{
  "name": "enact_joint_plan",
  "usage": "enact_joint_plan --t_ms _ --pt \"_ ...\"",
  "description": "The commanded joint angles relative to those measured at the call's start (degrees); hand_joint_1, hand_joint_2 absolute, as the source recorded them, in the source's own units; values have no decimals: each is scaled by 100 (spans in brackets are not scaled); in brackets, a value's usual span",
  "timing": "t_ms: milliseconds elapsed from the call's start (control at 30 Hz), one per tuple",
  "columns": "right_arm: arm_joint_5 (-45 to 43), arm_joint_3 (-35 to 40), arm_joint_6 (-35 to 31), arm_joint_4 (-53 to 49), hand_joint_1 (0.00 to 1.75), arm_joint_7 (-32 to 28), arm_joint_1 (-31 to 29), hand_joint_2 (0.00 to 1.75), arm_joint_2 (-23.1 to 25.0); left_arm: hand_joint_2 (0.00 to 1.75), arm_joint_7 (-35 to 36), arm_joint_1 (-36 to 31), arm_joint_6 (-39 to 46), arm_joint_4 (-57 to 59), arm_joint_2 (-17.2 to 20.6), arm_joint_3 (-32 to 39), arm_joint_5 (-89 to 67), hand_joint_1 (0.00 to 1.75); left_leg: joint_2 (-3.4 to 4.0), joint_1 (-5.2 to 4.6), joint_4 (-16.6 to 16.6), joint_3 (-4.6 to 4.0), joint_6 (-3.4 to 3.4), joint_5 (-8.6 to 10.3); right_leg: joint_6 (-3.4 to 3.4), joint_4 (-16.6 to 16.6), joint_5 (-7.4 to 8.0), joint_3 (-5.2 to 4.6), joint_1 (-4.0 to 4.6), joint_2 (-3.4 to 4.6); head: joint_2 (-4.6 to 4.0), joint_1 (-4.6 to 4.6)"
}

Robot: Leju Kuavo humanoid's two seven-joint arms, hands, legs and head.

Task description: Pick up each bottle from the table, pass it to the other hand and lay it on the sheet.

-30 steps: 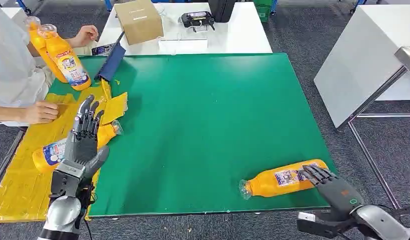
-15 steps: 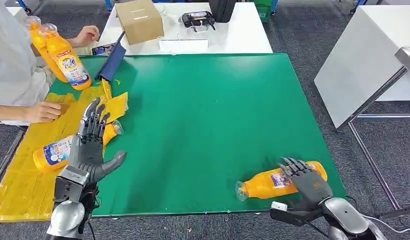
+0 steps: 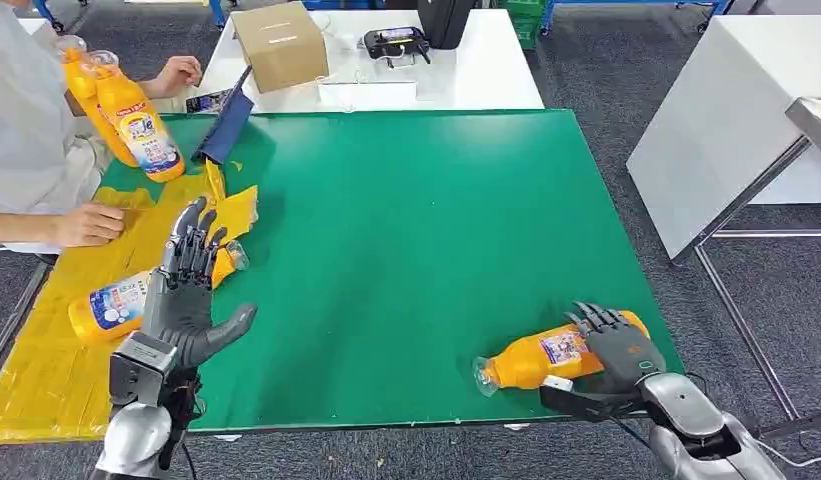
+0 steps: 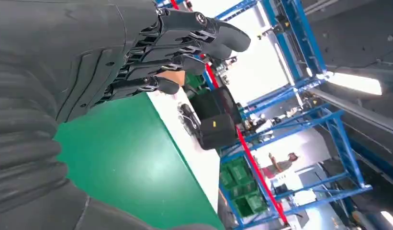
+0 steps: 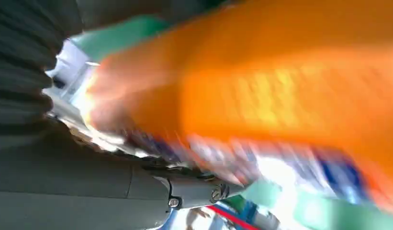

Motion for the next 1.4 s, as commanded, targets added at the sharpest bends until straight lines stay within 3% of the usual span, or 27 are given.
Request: enact_joint_plan --t_ms 33,133,167,233,267,300,367,500,567,700,767,867,1033,1167,1300,1400 --pt "-292 281 133 1461 175 -392 -470 175 112 175 -32 -255 1 532 -18 -295 153 0 -33 16 -3 26 -3 -6 -11 -19 -12 41 11 -1 0 2" --pt "-228 369 -68 1338 175 -406 -593 175 247 175 -40 -175 -10 431 -12 -327 162 0 -33 18 -9 39 -4 -10 0 -31 -16 63 12 5 0 2" --pt "-310 232 -884 1166 175 -652 -575 175 483 175 -27 -119 -27 354 -11 -340 156 0 -19 17 -11 46 6 -7 -7 -32 -10 68 10 21 0 2" --pt "-1185 -390 -1888 206 175 -1270 -383 175 1491 175 143 65 -477 161 41 -528 171 0 1 19 -11 46 6 -9 -5 -37 -3 71 13 32 0 4" --pt "-1427 -563 -1892 -301 175 -1405 -286 175 1881 175 149 120 -538 139 2 -603 123 0 9 21 -15 53 3 -12 -4 -43 0 93 15 45 0 2" --pt "-1293 -440 -1727 -652 175 -1087 -241 175 1928 175 145 135 -520 152 -11 -664 84 0 10 22 -20 55 3 -11 2 -48 6 136 16 49 0 4" --pt "-1275 -408 -1682 -779 175 -993 -207 175 1910 175 144 128 -503 172 -14 -687 71 0 38 19 -5 45 2 -17 9 -24 8 120 15 73 0 4" --pt "-1370 -480 -1683 -731 175 -1045 -161 175 1806 175 144 97 -493 189 12 -680 71 0 9 13 -3 31 -1 -17 4 -14 1 99 9 35 0 -26" --pt "-2361 -932 -2307 -957 175 -1879 -111 175 2339 175 144 67 -528 260 -11 -771 14 0 -18 20 0 17 5 -3 10 -20 -6 96 14 2 0 -15" --pt "-3873 -882 -2430 -2132 175 -2191 -6 175 3116 175 314 -153 -357 960 -69 -1302 -447 0 -7 20 1 2 3 -9 5 -10 -13 89 17 14 0 -9" --pt "-4238 -719 -2557 -2249 175 -2140 -56 175 3246 175 299 -232 -234 1309 -120 -1430 -451 0 -17 13 -1 1 3 -7 5 -6 -17 87 10 4 0 -13" --pt "-4891 -520 -2352 -1856 175 -2074 -226 175 3357 175 243 -279 -15 1558 -169 -1512 -436 0 -16 11 -6 -9 6 -1 11 -13 -9 74 10 -8 0 -20" --pt "-5134 64 -1856 -418 175 -2035 -525 175 3723 175 212 -305 442 1413 -209 -1537 -605 0 -4 20 -7 -3 6 -3 9 -21 -5 79 18 7 0 -13" --pt "-5282 162 -1809 -144 175 -2089 -609 175 3796 175 227 -330 475 1400 -206 -1585 -608 0 0 25 -6 4 -1 -9 1 -20 -8 84 22 27 0 -17" --pt "-5566 578 -1261 837 175 -1912 -1043 175 3994 175 76 -397 627 1348 -215 -1789 -638 0 -3 18 -6 -9 5 -3 8 -18 -6 72 16 10 0 -17" --pt "-5505 965 -1282 1305 175 -2055 -1234 175 4146 175 69 -461 713 1290 -189 -1901 -541 0 6 19 -7 -8 5 -4 8 -17 -4 70 17 21 0 -13"
